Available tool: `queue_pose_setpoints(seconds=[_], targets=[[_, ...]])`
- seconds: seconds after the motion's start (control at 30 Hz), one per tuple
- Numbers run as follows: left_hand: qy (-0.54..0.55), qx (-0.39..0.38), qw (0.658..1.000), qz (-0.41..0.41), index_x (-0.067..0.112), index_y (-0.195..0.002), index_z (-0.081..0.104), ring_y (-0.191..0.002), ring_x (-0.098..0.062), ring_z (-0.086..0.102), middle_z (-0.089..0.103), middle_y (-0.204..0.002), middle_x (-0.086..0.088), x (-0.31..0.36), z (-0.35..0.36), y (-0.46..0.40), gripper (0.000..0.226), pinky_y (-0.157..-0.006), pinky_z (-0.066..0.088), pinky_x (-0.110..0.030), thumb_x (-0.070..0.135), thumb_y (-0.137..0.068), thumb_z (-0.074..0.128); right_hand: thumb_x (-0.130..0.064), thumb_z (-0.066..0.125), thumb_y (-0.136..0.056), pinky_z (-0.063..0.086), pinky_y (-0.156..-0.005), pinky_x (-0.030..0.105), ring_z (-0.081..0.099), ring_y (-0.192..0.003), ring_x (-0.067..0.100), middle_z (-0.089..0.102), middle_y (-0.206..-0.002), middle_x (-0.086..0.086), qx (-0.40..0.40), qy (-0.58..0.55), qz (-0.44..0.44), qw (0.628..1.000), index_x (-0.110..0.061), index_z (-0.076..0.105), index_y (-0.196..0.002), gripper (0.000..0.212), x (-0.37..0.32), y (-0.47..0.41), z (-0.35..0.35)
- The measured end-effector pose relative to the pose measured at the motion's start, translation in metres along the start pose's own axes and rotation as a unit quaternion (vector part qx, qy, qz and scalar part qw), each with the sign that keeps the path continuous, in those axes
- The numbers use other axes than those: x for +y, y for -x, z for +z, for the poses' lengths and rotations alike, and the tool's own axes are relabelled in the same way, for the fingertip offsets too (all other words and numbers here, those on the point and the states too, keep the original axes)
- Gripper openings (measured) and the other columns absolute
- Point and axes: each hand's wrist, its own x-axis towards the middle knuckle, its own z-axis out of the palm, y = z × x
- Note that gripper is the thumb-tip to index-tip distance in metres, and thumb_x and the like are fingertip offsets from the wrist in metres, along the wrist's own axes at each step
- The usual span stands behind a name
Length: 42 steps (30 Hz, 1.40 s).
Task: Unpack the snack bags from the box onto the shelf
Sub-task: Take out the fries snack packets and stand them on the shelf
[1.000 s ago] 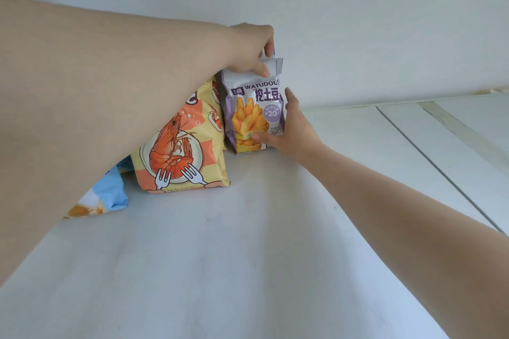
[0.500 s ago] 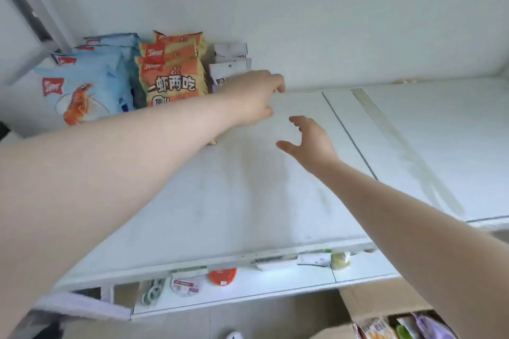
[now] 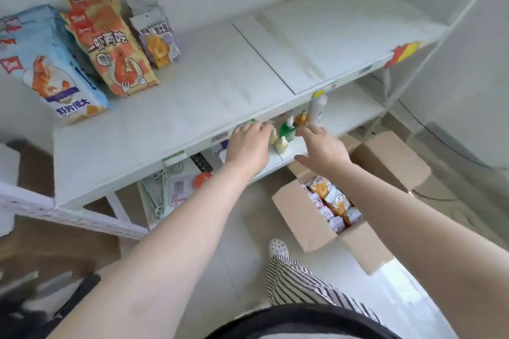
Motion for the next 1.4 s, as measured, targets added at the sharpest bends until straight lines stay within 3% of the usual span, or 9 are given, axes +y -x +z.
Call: queue_pose_setpoints(seconds=[0.17,0.3,0.5,0.7,0.83,0.97,1.17,1.4], targets=[[-0.006,-0.12,0.992,0.039,0.02,-0.139,0.04,-0.124,-0.027,0.045,0.051,-0.133,-0.005,0.058,0.067,0.064,0.056,-0.099,0.034,-0.036,0.019,-0.086,0.059,-0.039,0.07,-0.085,0.045,-0.095,0.04,0.043,-0.13,0.028,0.047,-0.139,0.006,-0.092,0.014,0.073,0.993,-0.018,0.04,-0.144,0.069,0.048,0.108,0.049],[-0.018,-0.187,0.981,0.056,0.019,-0.14,0.04,-0.125,-0.027,0.045,0.052,-0.131,-0.006,0.095,0.104,0.095,0.061,-0.103,0.033,-0.036,0.026,-0.083,0.062,-0.042,0.07,-0.084,0.046,-0.096,0.039,0.044,-0.13,0.027,0.047,-0.139,0.005,-0.122,0.009,0.133,0.984,-0.019,0.04,-0.143,0.07,0.09,0.174,0.068],[-0.023,-0.227,0.969,0.09,0.019,-0.143,0.036,-0.126,-0.028,0.044,0.05,-0.133,-0.007,0.164,0.132,0.096,0.063,-0.104,0.034,-0.037,0.025,-0.085,0.06,-0.042,0.07,-0.084,0.049,-0.093,0.041,0.047,-0.124,0.029,0.05,-0.137,0.005,-0.13,0.002,0.181,0.975,-0.019,0.039,-0.144,0.071,0.162,0.227,0.069],[0.011,-0.226,0.971,0.071,0.019,-0.139,0.04,-0.126,-0.029,0.045,0.051,-0.134,-0.007,0.263,0.16,0.069,0.058,-0.103,0.035,-0.037,0.025,-0.085,0.059,-0.04,0.068,-0.087,0.046,-0.093,0.039,0.045,-0.128,0.028,0.047,-0.142,0.005,-0.136,0.006,0.176,0.975,-0.019,0.033,-0.149,0.074,0.262,0.251,0.059],[0.021,-0.237,0.97,0.049,0.021,-0.139,0.041,-0.125,-0.029,0.046,0.051,-0.134,-0.007,0.324,0.184,0.058,0.059,-0.101,0.036,-0.037,0.026,-0.084,0.061,-0.039,0.066,-0.089,0.046,-0.086,0.036,0.047,-0.127,0.027,0.044,-0.143,0.005,-0.157,0.015,0.162,0.974,-0.02,0.03,-0.15,0.073,0.331,0.255,0.052],[0.035,-0.257,0.965,0.022,0.019,-0.139,0.04,-0.126,-0.03,0.045,0.05,-0.133,-0.009,0.363,0.195,0.05,0.06,-0.101,0.037,-0.038,0.025,-0.083,0.062,-0.039,0.067,-0.089,0.046,-0.089,0.038,0.045,-0.129,0.027,0.045,-0.142,0.006,-0.174,0.012,0.145,0.974,-0.018,0.032,-0.149,0.073,0.378,0.243,0.049],[0.039,-0.258,0.965,-0.031,0.022,-0.142,0.037,-0.128,-0.029,0.044,0.049,-0.137,-0.008,0.373,0.205,0.003,0.065,-0.104,0.036,-0.039,0.027,-0.083,0.062,-0.042,0.069,-0.086,0.052,-0.085,0.041,0.045,-0.125,0.028,0.049,-0.134,0.006,-0.188,0.005,0.117,0.975,-0.019,0.036,-0.145,0.071,0.416,0.187,0.05],[0.047,-0.273,0.959,-0.065,0.019,-0.137,0.042,-0.12,-0.031,0.05,0.053,-0.128,-0.008,0.374,0.212,-0.088,0.06,-0.096,0.043,-0.039,0.023,-0.081,0.062,-0.041,0.07,-0.085,0.048,-0.088,0.041,0.046,-0.125,0.029,0.05,-0.134,0.007,-0.19,0.004,0.09,0.978,-0.019,0.038,-0.143,0.07,0.459,0.105,0.035]])
